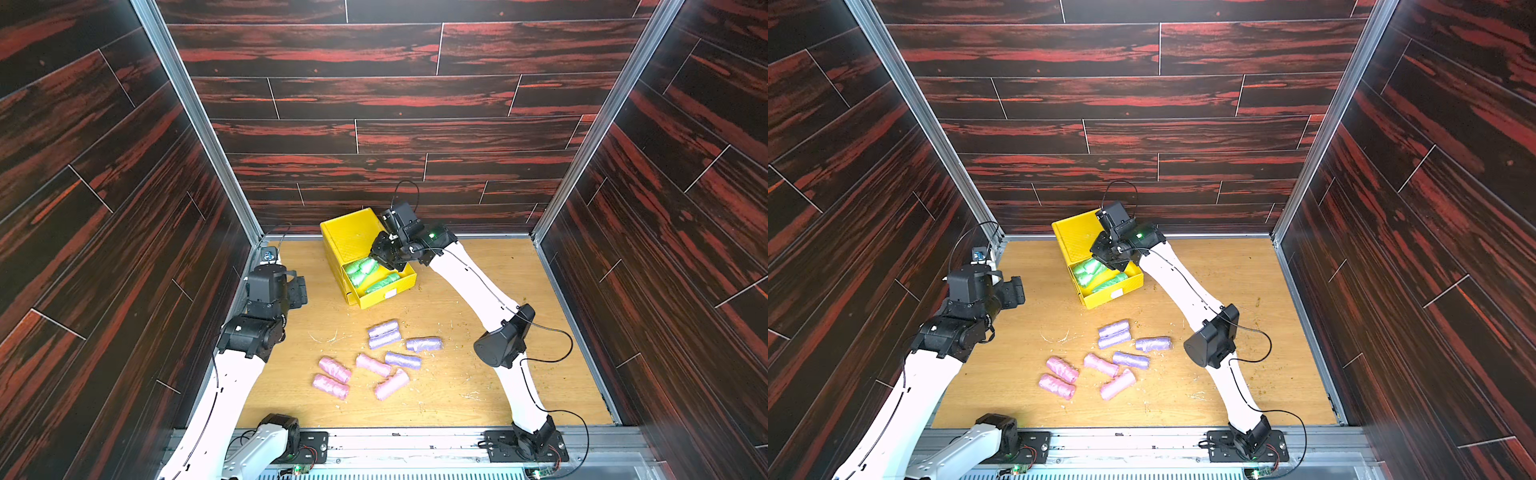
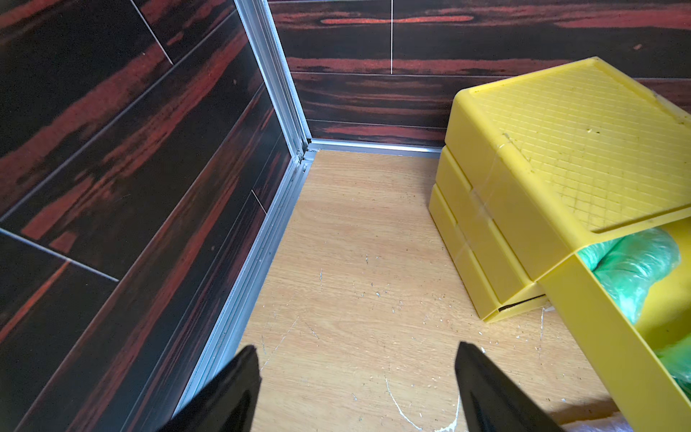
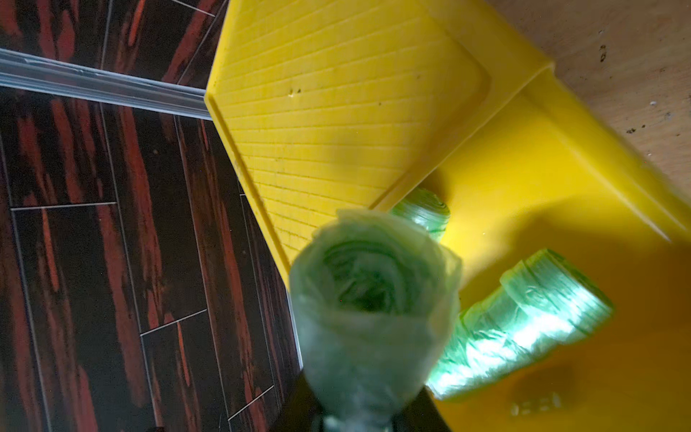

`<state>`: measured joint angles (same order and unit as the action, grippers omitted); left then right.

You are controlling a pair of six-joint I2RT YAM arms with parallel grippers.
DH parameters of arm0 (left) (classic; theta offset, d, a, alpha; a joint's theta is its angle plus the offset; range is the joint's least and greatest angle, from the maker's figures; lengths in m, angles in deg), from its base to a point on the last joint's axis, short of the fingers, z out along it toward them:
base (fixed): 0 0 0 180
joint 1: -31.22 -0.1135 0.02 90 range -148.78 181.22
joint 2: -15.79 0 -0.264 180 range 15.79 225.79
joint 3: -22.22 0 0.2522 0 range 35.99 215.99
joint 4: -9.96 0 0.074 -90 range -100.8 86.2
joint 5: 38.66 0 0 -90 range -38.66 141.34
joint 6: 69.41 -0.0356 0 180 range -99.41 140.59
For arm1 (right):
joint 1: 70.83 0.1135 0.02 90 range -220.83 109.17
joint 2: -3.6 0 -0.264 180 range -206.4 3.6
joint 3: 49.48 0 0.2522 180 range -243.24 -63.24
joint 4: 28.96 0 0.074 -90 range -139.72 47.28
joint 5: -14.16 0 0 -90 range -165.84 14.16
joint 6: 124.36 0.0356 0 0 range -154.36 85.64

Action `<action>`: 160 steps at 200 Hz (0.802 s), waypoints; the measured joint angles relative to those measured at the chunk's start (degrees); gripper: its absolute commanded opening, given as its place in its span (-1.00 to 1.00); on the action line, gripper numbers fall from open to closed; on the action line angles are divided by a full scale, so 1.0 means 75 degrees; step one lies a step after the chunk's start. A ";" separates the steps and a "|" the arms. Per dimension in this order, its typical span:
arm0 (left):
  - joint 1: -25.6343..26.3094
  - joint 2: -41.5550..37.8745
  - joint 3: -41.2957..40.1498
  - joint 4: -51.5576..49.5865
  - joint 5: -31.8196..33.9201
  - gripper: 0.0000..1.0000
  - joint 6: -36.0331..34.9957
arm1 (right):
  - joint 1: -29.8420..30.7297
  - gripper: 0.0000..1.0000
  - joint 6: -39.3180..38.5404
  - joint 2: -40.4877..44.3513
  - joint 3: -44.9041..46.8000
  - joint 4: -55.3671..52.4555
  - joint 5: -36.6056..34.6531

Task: Sort the rolls of trash bags by color and place them into the drawer
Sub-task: Place the roll of trash bags in the drawer.

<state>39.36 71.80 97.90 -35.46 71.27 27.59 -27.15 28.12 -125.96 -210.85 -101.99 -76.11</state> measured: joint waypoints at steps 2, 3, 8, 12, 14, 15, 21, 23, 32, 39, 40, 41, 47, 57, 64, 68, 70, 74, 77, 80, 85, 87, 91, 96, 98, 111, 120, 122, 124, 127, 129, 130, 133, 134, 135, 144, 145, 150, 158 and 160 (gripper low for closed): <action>0.0000 0.0000 0.0000 0.0000 0.0003 0.71 0.0000 | -0.0003 -0.45 -0.0026 -0.0003 -0.0003 -0.0003 0.0023; 0.0000 0.0000 0.0000 0.0000 0.0000 0.71 0.0003 | -0.0003 -0.45 -0.0029 -0.0006 -0.0003 -0.0006 0.0029; 0.0000 0.0003 0.0000 0.0003 0.0000 0.71 0.0000 | -0.0006 -0.45 -0.0085 -0.0032 -0.0012 -0.0009 0.0090; 0.0000 0.0003 0.0000 0.0000 0.0000 0.71 0.0000 | -0.0009 -0.45 -0.0119 -0.0052 -0.0020 -0.0015 0.0146; 0.0000 0.0000 0.0000 0.0000 0.0000 0.71 0.0000 | -0.0012 -0.45 -0.0137 -0.0064 -0.0023 -0.0015 0.0163; 0.0000 0.0003 0.0000 0.0000 0.0000 0.71 0.0000 | -0.0015 -0.45 -0.0152 -0.0073 -0.0026 -0.0017 0.0178; 0.0000 0.0000 0.0000 0.0000 0.0000 0.71 0.0003 | -0.0020 -0.45 -0.0210 -0.0099 -0.0026 -0.0029 0.0233; 0.0000 0.0003 0.0000 0.0000 0.0000 0.71 0.0000 | -0.0026 -0.45 -0.0230 -0.0122 -0.0026 -0.0038 0.0256; 0.0000 0.0003 0.0000 0.0000 0.0000 0.71 0.0000 | -0.0038 -0.45 -0.0297 -0.0192 -0.0026 -0.0085 0.0335; 0.0000 0.0003 0.0000 0.0000 0.0000 0.71 0.0003 | -0.0041 -0.45 -0.0361 -0.0248 -0.0026 -0.0125 0.0385; 0.0000 0.0003 0.0000 0.0000 0.0000 0.71 0.0000 | -0.0044 -0.45 -0.0376 -0.0256 -0.0026 -0.0128 0.0385; 0.0000 0.0003 0.0000 0.0000 0.0000 0.71 0.0000 | -0.0044 -0.45 -0.0391 -0.0274 -0.0026 -0.0134 0.0393; 0.0000 0.0000 0.0000 0.0000 0.0000 0.71 0.0000 | -0.0050 -0.44 -0.0431 -0.0318 -0.0026 -0.0169 0.0417; 0.0000 0.0003 0.0000 0.0000 0.0000 0.71 0.0000 | -0.0064 -0.43 -0.0493 -0.0388 -0.0026 -0.0227 0.0455; 0.0000 0.0000 0.0000 0.0000 0.0000 0.71 0.0000 | -0.0076 -0.42 -0.0542 -0.0428 -0.0026 -0.0277 0.0484; 0.0000 0.0000 0.0000 0.0000 0.0000 0.71 0.0000 | -0.0085 -0.42 -0.0557 -0.0437 -0.0026 -0.0306 0.0498; 0.0000 0.0000 0.0000 0.0000 0.0000 0.71 0.0000 | -0.0087 -0.41 -0.0565 -0.0446 -0.0026 -0.0315 0.0504; 0.0000 0.0003 0.0000 0.0000 0.0000 0.71 0.0000 | -0.0096 -0.41 -0.0589 -0.0460 -0.0026 -0.0338 0.0513; 0.0000 0.0000 0.0000 0.0000 0.0000 0.71 0.0000 | -0.0105 -0.41 -0.0603 -0.0463 -0.0026 -0.0358 0.0519; 0.0000 0.0000 0.0000 0.0000 0.0000 0.71 0.0000 | -0.0111 -0.41 -0.0609 -0.0463 -0.0026 -0.0367 0.0527; 0.0000 0.0003 0.0000 0.0000 0.0000 0.71 0.0000 | -0.0128 -0.40 -0.0624 -0.0472 -0.0026 -0.0393 0.0542; 0.0000 0.0003 0.0000 0.0000 0.0000 0.71 0.0000 | -0.0134 -0.40 -0.0624 -0.0472 -0.0026 -0.0405 0.0545; 0.0000 0.0003 0.0000 0.0000 0.0000 0.71 0.0000 | -0.0149 -0.39 -0.0629 -0.0472 -0.0026 -0.0420 0.0557; 0.0000 0.0003 0.0000 0.0000 0.0000 0.71 0.0000 | -0.0169 -0.39 -0.0632 -0.0472 -0.0026 -0.0440 0.0562; 0.0000 0.0003 0.0000 0.0000 0.0000 0.71 0.0000 | -0.0172 -0.38 -0.0635 -0.0472 -0.0026 -0.0446 0.0565; 0.0000 0.0000 0.0000 0.0000 0.0000 0.71 0.0000 | -0.0221 -0.36 -0.0656 -0.0475 -0.0026 -0.0481 0.0589; 0.0000 0.0003 0.0000 0.0000 0.0000 0.71 0.0000 | -0.0254 -0.35 -0.0653 -0.0487 -0.0026 -0.0507 0.0603; 0.0000 0.0000 0.0000 0.0000 0.0000 0.71 0.0000 | -0.0262 -0.34 -0.0653 -0.0490 -0.0026 -0.0510 0.0612; 0.0000 0.0003 0.0000 0.0000 0.0000 0.71 0.0000 | -0.0268 -0.34 -0.0656 -0.0495 -0.0026 -0.0513 0.0618; 0.0000 0.0003 0.0000 0.0000 0.0000 0.71 0.0000 | -0.0274 -0.34 -0.0653 -0.0504 -0.0026 -0.0513 0.0627; 0.0000 0.0000 0.0000 0.0000 0.0000 0.71 0.0000 | -0.0277 -0.34 -0.0653 -0.0507 -0.0026 -0.0516 0.0627; 0.0000 0.0003 0.0000 0.0000 0.0000 0.71 0.0000 | -0.0277 -0.34 -0.0653 -0.0510 -0.0026 -0.0513 0.0629; 0.0000 0.0003 0.0000 0.0000 0.0000 0.71 0.0000 | -0.0286 -0.34 -0.0653 -0.0522 -0.0026 -0.0513 0.0638; 0.0000 0.0003 0.0000 0.0000 0.0000 0.71 0.0000 | -0.0294 -0.34 -0.0653 -0.0530 -0.0026 -0.0510 0.0644; 0.0000 0.0003 0.0000 0.0000 0.0000 0.71 0.0000 | -0.0297 -0.33 -0.0653 -0.0533 -0.0026 -0.0510 0.0647; 0.0000 0.0003 0.0000 0.0000 0.0000 0.71 0.0000 | -0.0318 -0.33 -0.0653 -0.0580 -0.0026 -0.0504 0.0673; 0.0000 0.0003 0.0000 0.0000 0.0000 0.71 0.0000 | -0.0318 -0.33 -0.0650 -0.0586 -0.0026 -0.0504 0.0676; 0.0000 0.0003 0.0000 0.0000 0.0000 0.71 0.0000 | -0.0329 -0.32 -0.0647 -0.0612 -0.0026 -0.0504 0.0691; 0.0000 0.0003 0.0000 0.0000 0.0000 0.71 0.0000 | -0.0341 -0.30 -0.0647 -0.0670 -0.0026 -0.0504 0.0711; 0.0000 0.0003 0.0000 0.0000 0.0000 0.71 0.0000 | -0.0341 -0.30 -0.0644 -0.0688 -0.0026 -0.0501 0.0717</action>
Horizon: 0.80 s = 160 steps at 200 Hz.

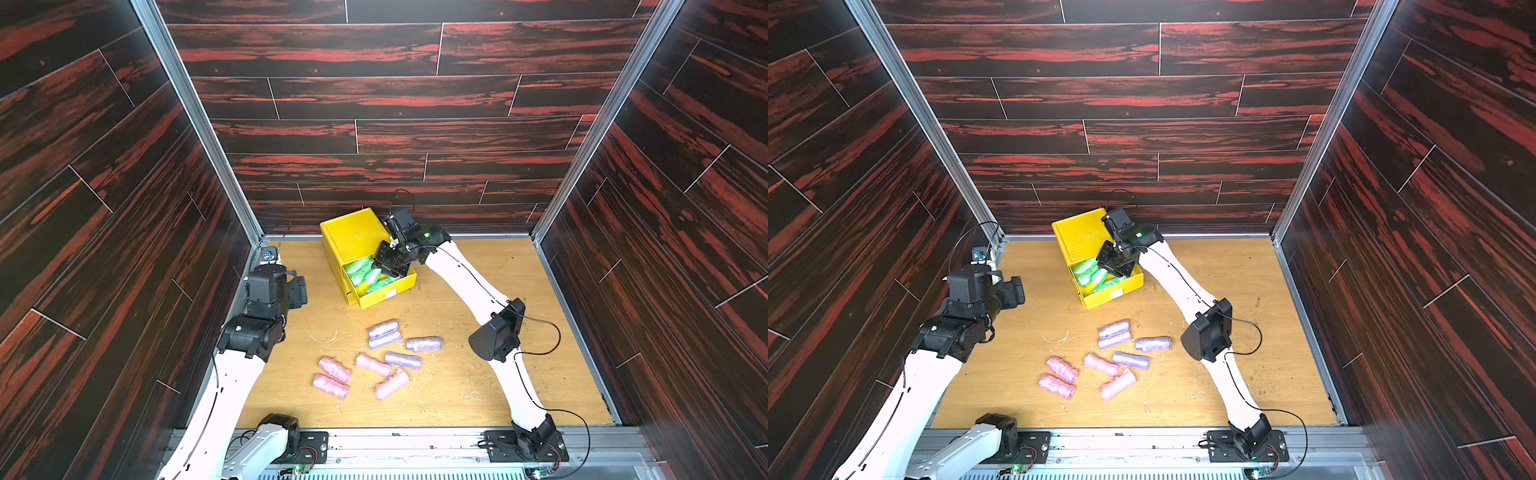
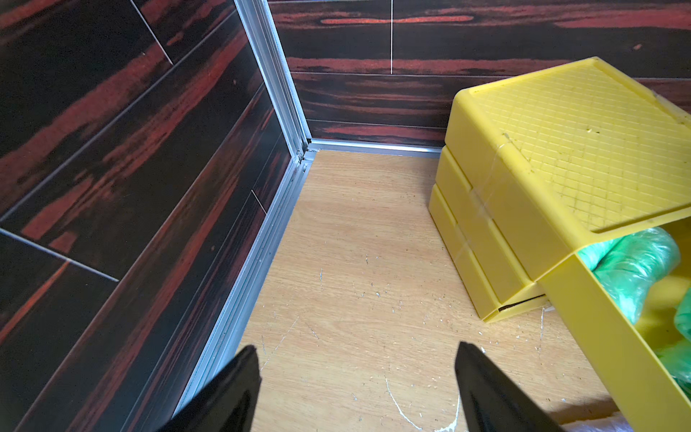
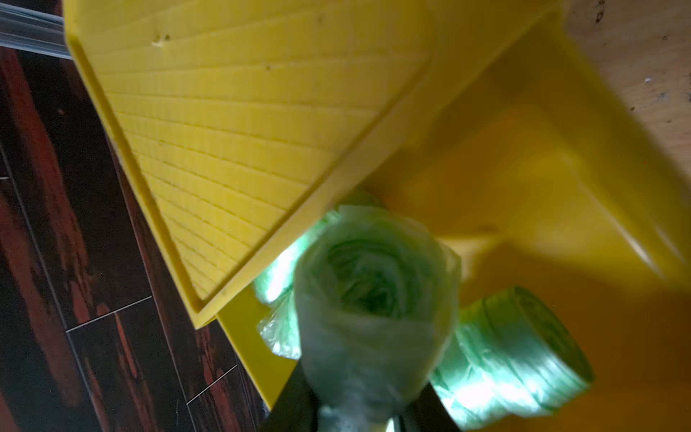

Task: Sort the rolls of trash bags by color and place them into the drawer
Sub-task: Place the roll of trash bags in the drawer.

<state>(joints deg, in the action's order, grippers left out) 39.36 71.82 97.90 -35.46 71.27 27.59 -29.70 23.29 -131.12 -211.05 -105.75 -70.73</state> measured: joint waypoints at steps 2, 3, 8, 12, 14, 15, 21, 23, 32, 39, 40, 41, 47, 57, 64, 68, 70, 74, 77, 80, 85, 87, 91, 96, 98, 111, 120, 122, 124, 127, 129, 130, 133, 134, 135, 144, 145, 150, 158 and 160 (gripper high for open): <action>0.0000 0.0000 0.0000 0.0000 0.0000 0.71 0.0000 | -0.0003 -0.29 0.0006 -0.0006 0.0000 0.0003 0.0003; 0.0000 0.0000 0.0000 0.0000 0.0000 0.71 0.0000 | -0.0003 -0.29 0.0012 -0.0015 0.0000 0.0006 0.0012; 0.0000 0.0000 0.0000 0.0000 0.0000 0.71 0.0000 | -0.0006 -0.27 0.0020 -0.0041 0.0000 0.0006 0.0017; 0.0000 0.0000 0.0000 0.0000 0.0000 0.71 0.0000 | -0.0006 -0.27 0.0020 -0.0067 0.0000 0.0003 0.0026; 0.0000 0.0000 0.0000 0.0000 0.0000 0.71 0.0000 | -0.0009 -0.27 0.0023 -0.0079 0.0000 0.0003 0.0032; 0.0000 0.0000 0.0000 0.0000 0.0000 0.71 0.0000 | -0.0009 -0.27 0.0029 -0.0085 0.0000 0.0003 0.0035; 0.0000 0.0000 0.0000 0.0000 0.0000 0.71 0.0000 | -0.0009 -0.26 0.0032 -0.0114 0.0000 0.0006 0.0047; 0.0000 0.0000 0.0000 0.0000 0.0000 0.71 0.0000 | -0.0009 -0.26 0.0038 -0.0119 0.0000 0.0009 0.0050; 0.0000 0.0000 0.0000 0.0000 0.0000 0.71 0.0000 | -0.0015 -0.24 0.0047 -0.0146 0.0000 0.0009 0.0070; 0.0000 0.0000 0.0000 0.0000 0.0000 0.71 0.0000 | -0.0017 -0.23 0.0050 -0.0149 0.0000 0.0009 0.0079; 0.0000 0.0000 0.0000 0.0000 0.0000 0.71 0.0000 | -0.0017 -0.23 0.0052 -0.0149 0.0000 0.0006 0.0079; 0.0000 0.0000 0.0000 0.0000 0.0000 0.71 0.0000 | -0.0020 -0.22 0.0055 -0.0149 0.0000 0.0009 0.0079; 0.0000 0.0000 0.0000 0.0000 0.0000 0.71 0.0000 | -0.0023 -0.22 0.0058 -0.0149 0.0000 0.0009 0.0093; 0.0000 0.0000 0.0000 0.0000 0.0000 0.71 -0.0003 | -0.0032 -0.21 0.0079 -0.0149 0.0000 0.0032 0.0117; 0.0000 0.0000 0.0000 0.0000 0.0000 0.71 -0.0003 | -0.0041 -0.20 0.0085 -0.0149 0.0000 0.0052 0.0131; 0.0000 0.0000 0.0000 0.0000 0.0000 0.71 -0.0003 | -0.0047 -0.19 0.0087 -0.0149 0.0000 0.0055 0.0140; 0.0000 0.0000 0.0000 0.0000 0.0000 0.71 -0.0003 | -0.0052 -0.19 0.0102 -0.0149 0.0000 0.0055 0.0146; 0.0000 0.0000 0.0000 0.0000 0.0000 0.71 -0.0003 | -0.0055 -0.18 0.0102 -0.0149 0.0000 0.0052 0.0157; 0.0000 0.0000 0.0000 0.0000 0.0000 0.71 -0.0003 | -0.0061 -0.18 0.0111 -0.0149 0.0000 0.0052 0.0160; 0.0000 0.0000 0.0000 0.0000 0.0000 0.71 -0.0003 | -0.0067 -0.18 0.0108 -0.0149 0.0000 0.0052 0.0166; 0.0000 0.0000 0.0000 0.0000 0.0000 0.71 -0.0003 | -0.0079 -0.18 0.0111 -0.0149 0.0000 0.0058 0.0184; 0.0000 0.0000 0.0000 0.0000 0.0000 0.71 -0.0003 | -0.0085 -0.18 0.0114 -0.0149 0.0000 0.0058 0.0184; 0.0000 0.0000 0.0000 0.0000 0.0000 0.71 -0.0003 | -0.0090 -0.18 0.0111 -0.0149 0.0000 0.0061 0.0184; 0.0000 0.0000 0.0000 0.0000 0.0000 0.71 -0.0003 | -0.0102 -0.17 0.0114 -0.0149 0.0000 0.0058 0.0187; 0.0000 0.0000 0.0000 0.0000 0.0000 0.71 -0.0003 | -0.0102 -0.18 0.0114 -0.0149 0.0000 0.0058 0.0184; 0.0000 0.0000 0.0000 0.0000 0.0000 0.71 -0.0003 | -0.0131 -0.17 0.0134 -0.0149 0.0000 0.0047 0.0187; 0.0000 0.0000 0.0000 0.0000 0.0000 0.71 -0.0003 | -0.0140 -0.16 0.0143 -0.0149 0.0000 0.0044 0.0187; 0.0000 0.0000 0.0000 0.0000 0.0000 0.71 -0.0003 | -0.0140 -0.16 0.0143 -0.0149 0.0000 0.0044 0.0187; 0.0000 0.0000 0.0000 0.0000 0.0000 0.71 -0.0003 | -0.0146 -0.16 0.0146 -0.0149 0.0000 0.0044 0.0187; 0.0000 0.0000 0.0000 0.0000 0.0000 0.71 -0.0003 | -0.0149 -0.16 0.0149 -0.0149 0.0000 0.0044 0.0187; 0.0000 0.0000 0.0000 0.0000 0.0003 0.71 -0.0003 | -0.0152 -0.16 0.0154 -0.0149 0.0000 0.0041 0.0187; 0.0000 0.0000 0.0000 0.0000 0.0000 0.71 -0.0003 | -0.0154 -0.16 0.0160 -0.0149 0.0000 0.0038 0.0187; 0.0000 0.0000 0.0000 0.0000 0.0003 0.71 -0.0003 | -0.0160 -0.16 0.0166 -0.0149 0.0000 0.0032 0.0187; 0.0000 0.0000 0.0000 0.0000 0.0000 0.71 -0.0003 | -0.0166 -0.16 0.0166 -0.0149 0.0000 0.0026 0.0187; 0.0000 0.0000 0.0000 0.0000 0.0000 0.71 -0.0003 | -0.0166 -0.16 0.0169 -0.0149 0.0000 0.0023 0.0187; 0.0000 0.0000 0.0000 0.0000 0.0000 0.71 -0.0003 | -0.0175 -0.14 0.0187 -0.0149 0.0000 -0.0003 0.0184; 0.0000 0.0000 0.0000 0.0000 0.0000 0.71 -0.0003 | -0.0175 -0.14 0.0189 -0.0149 0.0000 -0.0006 0.0184; 0.0000 0.0000 0.0000 0.0000 0.0003 0.71 -0.0003 | -0.0181 -0.14 0.0198 -0.0149 0.0000 -0.0012 0.0184; 0.0000 0.0000 0.0000 0.0000 0.0003 0.71 -0.0003 | -0.0187 -0.12 0.0204 -0.0149 0.0000 -0.0012 0.0184; 0.0000 0.0000 0.0000 0.0000 0.0000 0.71 -0.0003 | -0.0187 -0.13 0.0201 -0.0149 0.0000 -0.0015 0.0184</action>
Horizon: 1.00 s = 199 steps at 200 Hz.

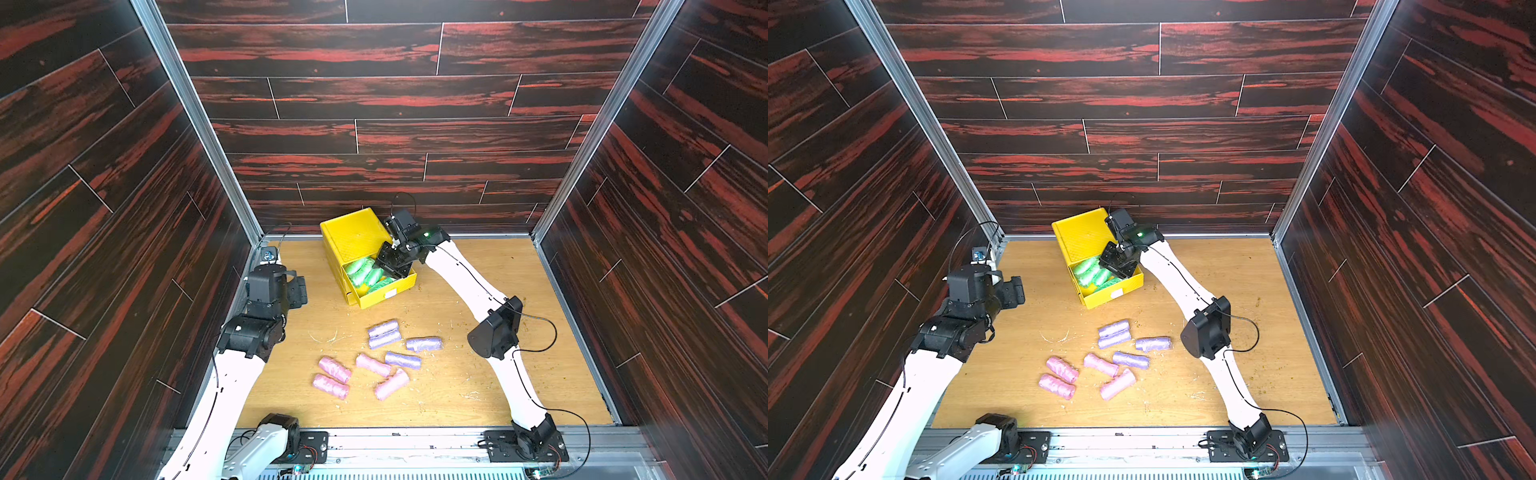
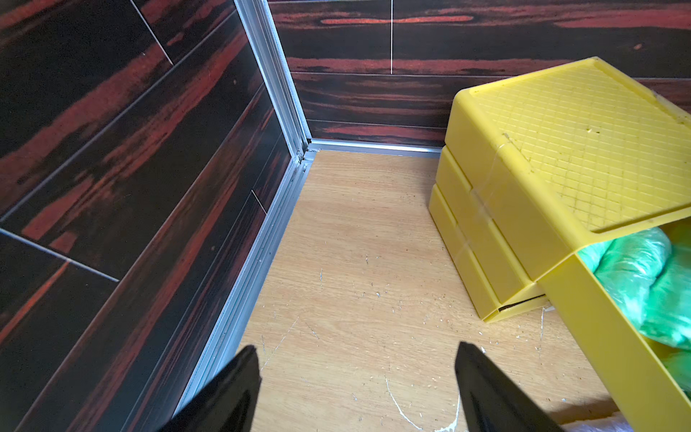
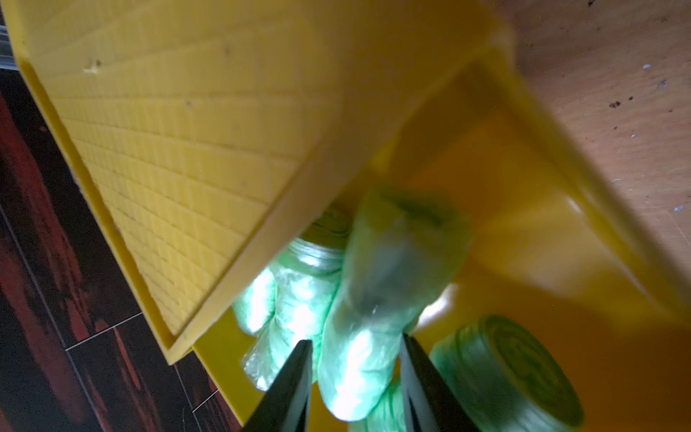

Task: Sort the rolls of trash bags by color and place them into the drawer
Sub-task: Place the roll of trash bags in the drawer.

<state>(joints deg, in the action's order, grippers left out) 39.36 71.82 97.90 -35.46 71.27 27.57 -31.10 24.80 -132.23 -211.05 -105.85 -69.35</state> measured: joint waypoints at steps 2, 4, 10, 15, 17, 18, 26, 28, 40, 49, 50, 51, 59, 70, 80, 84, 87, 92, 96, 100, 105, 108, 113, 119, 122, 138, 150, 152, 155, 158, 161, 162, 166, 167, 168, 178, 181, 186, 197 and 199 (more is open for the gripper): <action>0.0000 0.0000 0.0000 0.0000 0.0000 0.71 0.0000 | 0.0000 -0.13 0.0006 0.0000 0.0000 0.0000 0.0000; 0.0000 0.0000 0.0000 0.0000 0.0003 0.71 0.0000 | 0.0000 -0.12 0.0009 0.0000 0.0000 -0.0003 0.0000; 0.0000 0.0000 0.0000 0.0000 0.0003 0.71 0.0000 | 0.0000 -0.12 0.0020 0.0000 0.0000 -0.0012 0.0000; 0.0000 0.0000 0.0000 0.0000 0.0000 0.71 0.0000 | -0.0003 -0.12 0.0020 0.0000 0.0000 -0.0017 0.0000; 0.0000 0.0000 0.0000 0.0000 0.0000 0.71 0.0000 | -0.0003 -0.12 0.0026 0.0000 0.0000 -0.0017 0.0000; 0.0000 0.0000 0.0000 0.0000 0.0003 0.71 0.0000 | -0.0003 -0.12 0.0026 0.0000 0.0000 -0.0017 0.0000; 0.0000 0.0000 0.0000 0.0000 0.0003 0.71 0.0000 | -0.0012 -0.12 0.0026 0.0000 0.0000 -0.0015 0.0000; 0.0000 0.0000 0.0000 0.0000 0.0003 0.71 0.0000 | -0.0015 -0.12 0.0026 0.0000 0.0000 -0.0015 0.0000; 0.0000 0.0000 0.0000 0.0000 0.0003 0.71 0.0000 | -0.0020 -0.11 0.0029 0.0000 0.0000 -0.0015 0.0000; 0.0000 0.0000 0.0000 0.0000 0.0003 0.71 0.0000 | -0.0020 -0.10 0.0032 0.0000 0.0000 -0.0015 0.0000; 0.0000 0.0000 0.0000 0.0000 0.0003 0.71 0.0000 | -0.0023 -0.10 0.0038 0.0000 0.0000 -0.0015 0.0000; 0.0000 0.0000 0.0000 0.0000 0.0003 0.71 0.0000 | -0.0023 -0.10 0.0038 0.0000 0.0000 -0.0015 0.0000; 0.0000 0.0000 0.0000 0.0000 0.0003 0.71 0.0000 | -0.0026 -0.10 0.0044 0.0003 0.0000 -0.0012 0.0000; 0.0000 0.0000 0.0000 0.0000 0.0003 0.71 0.0000 | -0.0032 -0.09 0.0050 0.0003 0.0000 -0.0012 0.0000; 0.0000 -0.0003 0.0000 0.0000 0.0003 0.71 0.0000 | -0.0035 -0.09 0.0050 0.0009 0.0000 -0.0012 -0.0003; 0.0000 -0.0003 0.0000 0.0000 0.0003 0.71 0.0000 | -0.0035 -0.08 0.0050 0.0012 0.0000 -0.0009 -0.0003; -0.0003 -0.0003 0.0000 0.0000 0.0003 0.71 0.0000 | -0.0035 -0.08 0.0050 0.0015 0.0000 -0.0009 -0.0003; 0.0000 -0.0003 0.0000 0.0000 0.0003 0.71 0.0000 | -0.0035 -0.07 0.0050 0.0023 0.0000 -0.0009 -0.0003; 0.0000 0.0000 0.0000 0.0000 0.0003 0.71 0.0000 | -0.0035 -0.08 0.0050 0.0026 0.0000 -0.0009 -0.0003; 0.0000 -0.0003 0.0000 0.0000 0.0003 0.71 0.0000 | -0.0035 -0.07 0.0052 0.0041 0.0000 -0.0009 -0.0003; 0.0000 -0.0003 0.0000 0.0000 0.0003 0.71 0.0000 | -0.0035 -0.07 0.0052 0.0055 0.0000 -0.0009 -0.0003; 0.0000 0.0000 0.0000 0.0000 0.0003 0.71 0.0000 | -0.0035 -0.07 0.0052 0.0067 0.0000 -0.0009 -0.0003; 0.0000 -0.0003 0.0000 0.0000 0.0003 0.71 0.0000 | -0.0035 -0.07 0.0052 0.0087 0.0000 -0.0009 -0.0003; 0.0000 -0.0003 0.0000 0.0000 0.0003 0.71 0.0000 | -0.0035 -0.06 0.0052 0.0119 0.0000 -0.0006 -0.0003; 0.0000 -0.0003 0.0000 0.0000 0.0003 0.71 0.0000 | -0.0035 -0.06 0.0052 0.0140 0.0000 -0.0003 -0.0003; 0.0000 -0.0003 0.0000 0.0000 0.0006 0.71 0.0000 | -0.0035 -0.05 0.0052 0.0265 0.0000 0.0032 0.0003; 0.0000 -0.0003 0.0000 0.0000 0.0006 0.71 0.0000 | -0.0035 -0.04 0.0050 0.0388 0.0000 0.0073 0.0003; -0.0003 -0.0003 0.0000 0.0000 0.0006 0.71 0.0000 | -0.0035 -0.03 0.0047 0.0408 0.0000 0.0082 0.0003; 0.0000 -0.0003 0.0000 0.0000 0.0009 0.71 0.0000 | -0.0035 -0.03 0.0047 0.0434 0.0000 0.0087 0.0006; 0.0000 -0.0003 0.0000 0.0000 0.0012 0.71 0.0000 | -0.0035 -0.03 0.0044 0.0484 0.0000 0.0099 0.0003; -0.0003 -0.0003 0.0000 0.0000 0.0015 0.71 0.0000 | -0.0035 -0.03 0.0038 0.0516 0.0000 0.0102 0.0003; 0.0000 -0.0003 0.0000 0.0003 0.0017 0.71 0.0000 | -0.0035 -0.03 0.0038 0.0522 0.0000 0.0105 0.0003; 0.0000 -0.0003 0.0000 0.0003 0.0023 0.71 0.0000 | -0.0035 -0.03 0.0023 0.0586 0.0000 0.0114 0.0003; -0.0003 -0.0003 0.0000 0.0003 0.0026 0.71 0.0000 | -0.0035 -0.03 0.0020 0.0595 0.0000 0.0117 0.0003; 0.0000 -0.0003 0.0000 0.0003 0.0026 0.71 0.0000 | -0.0035 -0.03 0.0020 0.0612 0.0000 0.0122 0.0003; -0.0003 -0.0003 0.0000 0.0003 0.0035 0.71 0.0000 | -0.0035 -0.03 -0.0012 0.0778 0.0000 0.0131 -0.0006; 0.0000 -0.0003 0.0000 0.0003 0.0038 0.71 0.0000 | -0.0032 -0.03 -0.0017 0.0813 0.0000 0.0131 -0.0012; 0.0000 -0.0003 0.0000 0.0003 0.0047 0.71 0.0000 | -0.0023 -0.04 -0.0055 0.0927 0.0000 0.0128 -0.0038; -0.0003 0.0000 -0.0003 0.0006 0.0067 0.71 0.0000 | -0.0009 -0.06 -0.0201 0.1189 0.0000 0.0128 -0.0154; -0.0003 0.0000 -0.0003 0.0006 0.0073 0.71 0.0000 | 0.0000 -0.07 -0.0239 0.1241 0.0000 0.0128 -0.0178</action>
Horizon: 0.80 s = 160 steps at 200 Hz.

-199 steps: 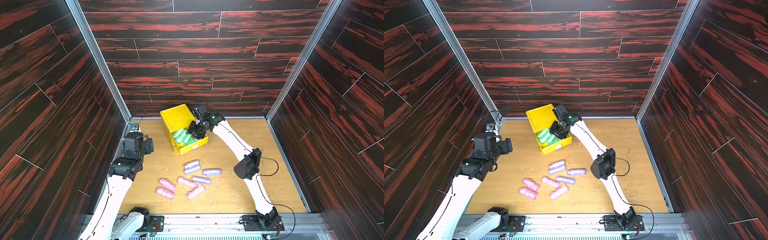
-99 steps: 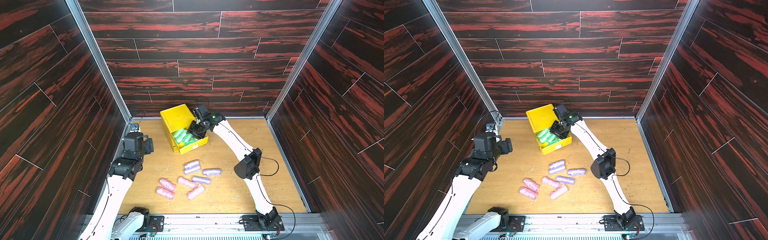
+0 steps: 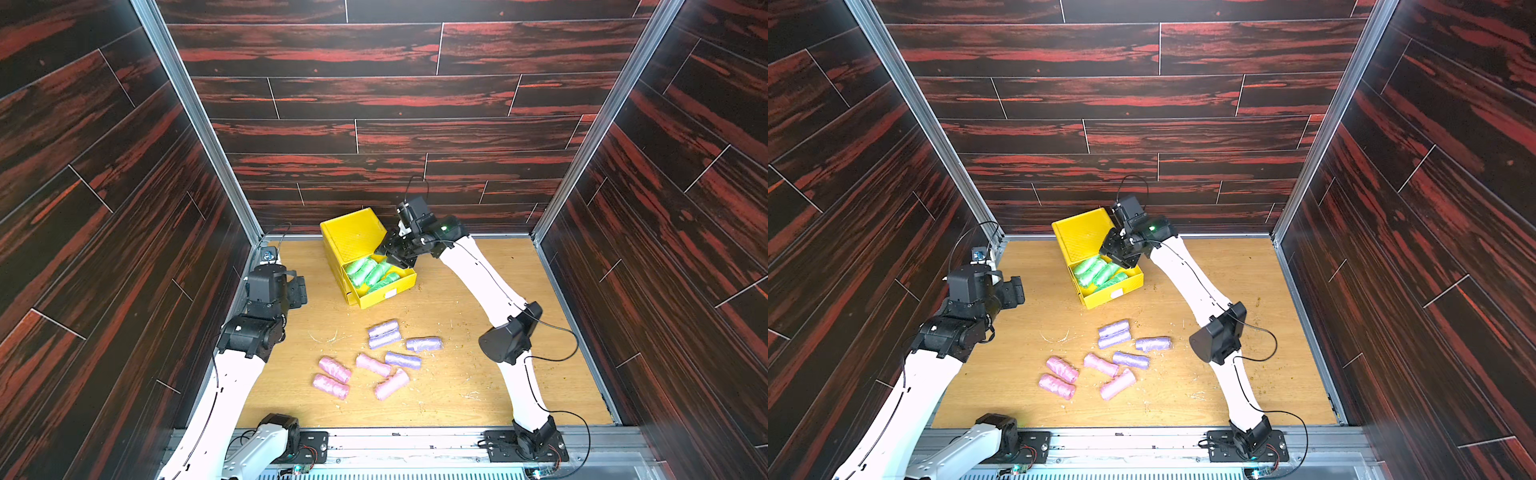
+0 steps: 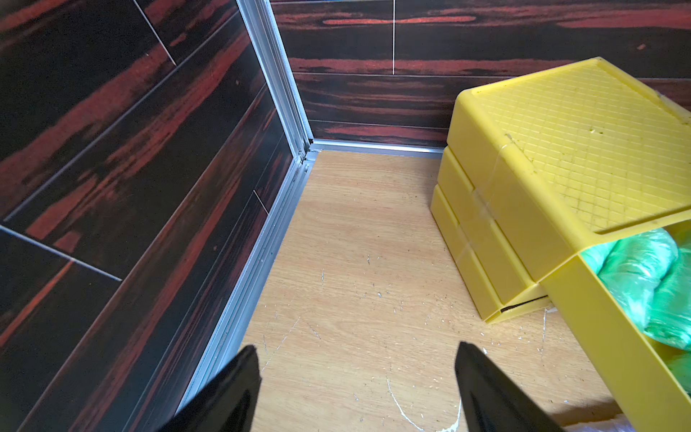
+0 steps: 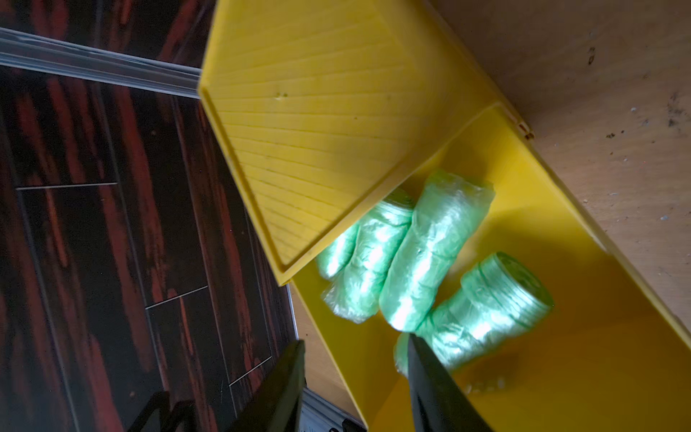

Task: Sort the rolls of trash bags by color and place them into the drawer
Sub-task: Place the roll of trash bags in the drawer, then close the drawer in the storage box.

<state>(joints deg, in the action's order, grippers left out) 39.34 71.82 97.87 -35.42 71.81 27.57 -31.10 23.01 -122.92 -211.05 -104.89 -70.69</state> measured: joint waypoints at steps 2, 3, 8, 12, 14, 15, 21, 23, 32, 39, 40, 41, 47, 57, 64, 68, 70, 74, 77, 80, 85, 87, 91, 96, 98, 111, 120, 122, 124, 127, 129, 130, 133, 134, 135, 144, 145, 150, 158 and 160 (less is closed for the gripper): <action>0.0000 0.0000 -0.0003 0.0003 0.0006 0.71 0.0000 | 0.0003 -0.07 -0.0026 0.0052 0.0000 0.0000 -0.0041; 0.0000 0.0000 -0.0003 0.0003 0.0006 0.71 0.0000 | 0.0006 -0.07 -0.0035 0.0070 0.0000 0.0000 -0.0055; 0.0000 0.0000 -0.0012 0.0017 0.0015 0.71 0.0003 | 0.0029 -0.08 -0.0175 0.0233 0.0006 0.0000 -0.0181; 0.0000 0.0006 -0.0015 0.0023 0.0012 0.71 0.0009 | 0.0055 -0.08 -0.0277 0.0361 0.0012 0.0003 -0.0306; 0.0000 0.0009 -0.0017 0.0026 0.0015 0.71 0.0012 | 0.0070 -0.09 -0.0329 0.0423 0.0020 0.0006 -0.0353; 0.0000 0.0009 -0.0017 0.0029 0.0015 0.71 0.0015 | 0.0076 -0.09 -0.0370 0.0475 0.0032 0.0006 -0.0405; 0.0000 0.0023 -0.0023 0.0047 0.0012 0.71 0.0023 | 0.0137 -0.10 -0.0539 0.0694 0.0102 0.0017 -0.0641; 0.0000 0.0023 -0.0023 0.0052 0.0009 0.71 0.0023 | 0.0160 -0.11 -0.0597 0.0793 0.0149 0.0035 -0.0740; 0.0000 0.0067 -0.0023 0.0082 0.0003 0.70 0.0058 | 0.0315 -0.11 -0.0886 0.1297 0.0469 0.0105 -0.1274; 0.0000 0.0099 -0.0023 0.0119 -0.0012 0.70 0.0090 | 0.0449 -0.10 -0.1067 0.1719 0.0796 0.0131 -0.1658; 0.0000 0.0108 -0.0023 0.0122 -0.0017 0.70 0.0093 | 0.0469 -0.10 -0.1090 0.1772 0.0839 0.0143 -0.1699; 0.0000 0.0119 -0.0023 0.0128 -0.0020 0.70 0.0099 | 0.0501 -0.10 -0.1139 0.1868 0.0935 0.0157 -0.1781; 0.0000 0.0146 -0.0023 0.0163 -0.0044 0.70 0.0128 | 0.0609 -0.10 -0.1276 0.2256 0.1294 0.0248 -0.2087; -0.0006 0.0210 -0.0023 0.0210 -0.0108 0.70 0.0175 | 0.0804 -0.20 -0.1533 0.3060 0.2261 0.0592 -0.2553; -0.0006 0.0239 -0.0023 0.0259 -0.0160 0.70 0.0213 | 0.0909 -0.28 -0.1708 0.3783 0.3279 0.1020 -0.2868; -0.0009 0.0256 -0.0023 0.0289 -0.0201 0.70 0.0224 | 0.0947 -0.33 -0.1816 0.4176 0.3832 0.1244 -0.2981; -0.0009 0.0259 -0.0023 0.0309 -0.0216 0.70 0.0236 | 0.0953 -0.37 -0.1821 0.4313 0.4039 0.1323 -0.3025; -0.0012 0.0274 -0.0020 0.0361 -0.0256 0.71 0.0265 | 0.0959 -0.44 -0.2005 0.4762 0.4666 0.1559 -0.3185; -0.0012 0.0277 -0.0017 0.0399 -0.0283 0.71 0.0280 | 0.0956 -0.49 -0.1996 0.4978 0.5004 0.1725 -0.3241; -0.0012 0.0286 -0.0003 0.0428 -0.0312 0.71 0.0300 | 0.0938 -0.53 -0.2151 0.5286 0.5467 0.1979 -0.3351; -0.0012 0.0309 0.0032 0.0472 -0.0350 0.73 0.0341 | 0.0915 -0.59 -0.2232 0.5767 0.6196 0.2340 -0.3474; -0.0012 0.0332 0.0055 0.0490 -0.0373 0.73 0.0356 | 0.0898 -0.61 -0.2294 0.5965 0.6499 0.2495 -0.3567; -0.0012 0.0358 0.0117 0.0527 -0.0420 0.76 0.0402 | 0.0877 -0.62 -0.2337 0.6283 0.6980 0.2707 -0.3640; -0.0012 0.0434 0.0230 0.0551 -0.0463 0.78 0.0463 | 0.0842 -0.62 -0.2352 0.6642 0.7536 0.3019 -0.3789; -0.0012 0.0469 0.0286 0.0574 -0.0484 0.79 0.0490 | 0.0833 -0.61 -0.2407 0.6805 0.7769 0.3144 -0.3841; -0.0012 0.0836 0.0799 0.0627 -0.0629 0.87 0.0670 | 0.0720 -0.46 -0.2527 0.7635 0.8993 0.3943 -0.4013; -0.0012 0.1274 0.1343 0.0629 -0.0781 0.88 0.0781 | 0.0647 -0.19 -0.2538 0.8023 0.9500 0.4313 -0.4042; -0.0012 0.1393 0.1495 0.0600 -0.0822 0.88 0.0819 | 0.0632 -0.14 -0.2605 0.8099 0.9591 0.4395 -0.4045; -0.0012 0.1498 0.1658 0.0577 -0.0857 0.89 0.0854 | 0.0618 -0.10 -0.2637 0.8163 0.9664 0.4459 -0.4048; -0.0012 0.1705 0.1886 0.0536 -0.0895 0.89 0.0901 | 0.0603 -0.04 -0.2562 0.8218 0.9722 0.4532 -0.4039; -0.0012 0.1842 0.2063 0.0504 -0.0924 0.89 0.0912 | 0.0586 0.00 -0.2664 0.8265 0.9769 0.4596 -0.4048; -0.0012 0.1920 0.2186 0.0504 -0.0938 0.89 0.0935 | 0.0583 0.01 -0.2678 0.8279 0.9780 0.4613 -0.4045; -0.0015 0.2157 0.2477 0.0452 -0.0976 0.89 0.1003 | 0.0562 0.05 -0.2562 0.8323 0.9818 0.4692 -0.4039; -0.0015 0.2221 0.2553 0.0437 -0.0994 0.89 0.1017 | 0.0560 0.07 -0.2591 0.8332 0.9824 0.4709 -0.4036; -0.0015 0.2279 0.2629 0.0431 -0.1000 0.88 0.1035 | 0.0557 0.08 -0.2669 0.8349 0.9830 0.4741 -0.4033; -0.0035 0.3016 0.3570 0.0259 -0.1084 0.89 0.1207 | 0.0536 0.22 -0.2640 0.8378 0.9827 0.4896 -0.4013; -0.0041 0.3153 0.3730 0.0210 -0.1105 0.89 0.1244 | 0.0533 0.23 -0.2567 0.8376 0.9827 0.4945 -0.3981; -0.0050 0.3579 0.4266 0.0067 -0.1177 0.89 0.1335 | 0.0533 0.26 -0.2626 0.8376 0.9824 0.5015 -0.3934; -0.0093 0.4266 0.5094 -0.0204 -0.1335 0.87 0.1533 | 0.0533 0.28 -0.2567 0.8352 0.9830 0.5097 -0.3812; -0.0114 0.4473 0.5333 -0.0312 -0.1381 0.86 0.1594 | 0.0533 0.28 -0.2515 0.8346 0.9839 0.5120 -0.3768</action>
<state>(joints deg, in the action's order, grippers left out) 38.49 105.37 137.87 -37.76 61.45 39.52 -27.10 4.14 -60.32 -137.26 -66.49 -98.95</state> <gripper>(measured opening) 0.941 0.625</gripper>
